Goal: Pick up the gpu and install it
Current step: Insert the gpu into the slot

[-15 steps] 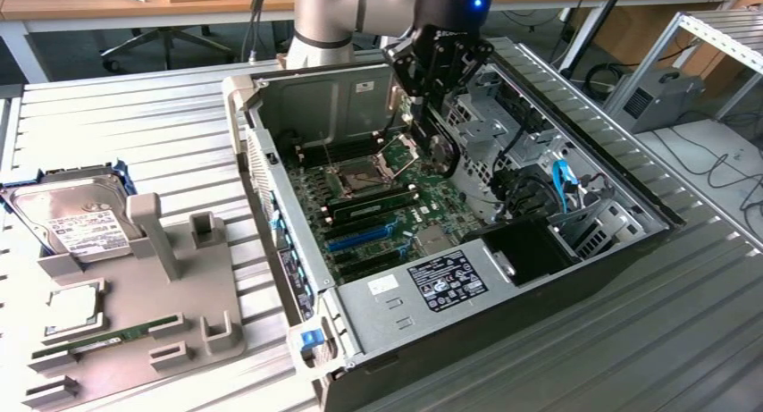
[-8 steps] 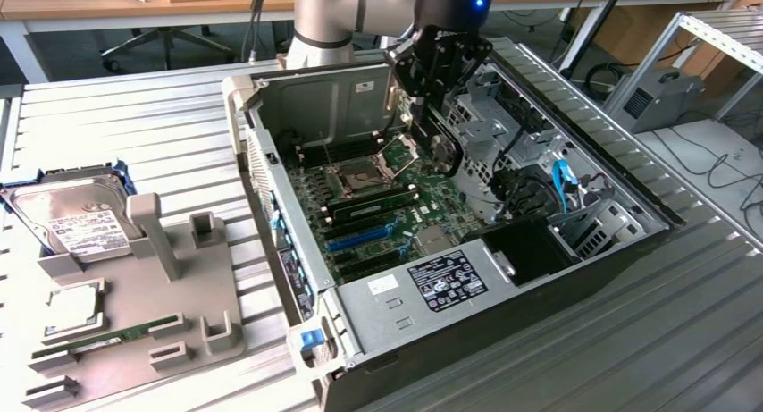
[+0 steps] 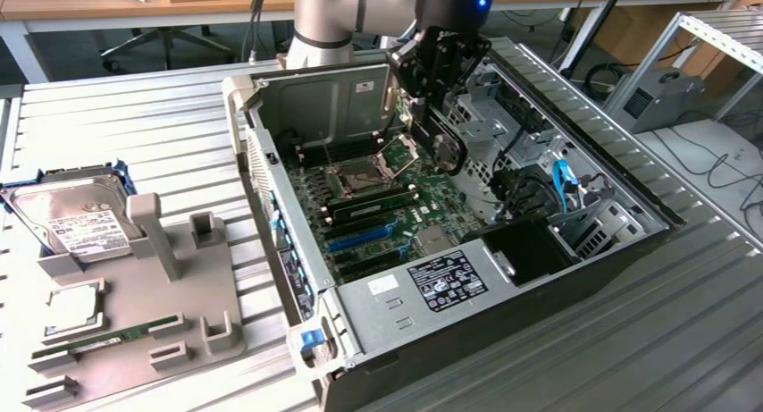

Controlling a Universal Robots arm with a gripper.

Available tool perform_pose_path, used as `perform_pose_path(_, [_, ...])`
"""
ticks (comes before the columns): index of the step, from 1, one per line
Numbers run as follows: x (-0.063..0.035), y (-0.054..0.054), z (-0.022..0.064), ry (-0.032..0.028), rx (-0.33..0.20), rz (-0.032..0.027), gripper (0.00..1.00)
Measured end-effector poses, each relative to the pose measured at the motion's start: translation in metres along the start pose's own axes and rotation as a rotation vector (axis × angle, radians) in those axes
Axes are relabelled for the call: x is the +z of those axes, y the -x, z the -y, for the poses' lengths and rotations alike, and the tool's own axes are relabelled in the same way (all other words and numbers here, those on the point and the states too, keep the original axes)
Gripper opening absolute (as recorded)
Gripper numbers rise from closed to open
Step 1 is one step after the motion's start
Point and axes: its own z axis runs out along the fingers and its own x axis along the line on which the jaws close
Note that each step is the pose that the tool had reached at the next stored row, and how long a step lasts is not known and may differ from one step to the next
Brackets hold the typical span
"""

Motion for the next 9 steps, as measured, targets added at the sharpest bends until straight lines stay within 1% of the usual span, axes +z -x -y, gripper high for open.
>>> perform_pose_path(9, [0.0001, 0.0015, 0.0002, 0.001, -0.031, 0.0012, 0.26])
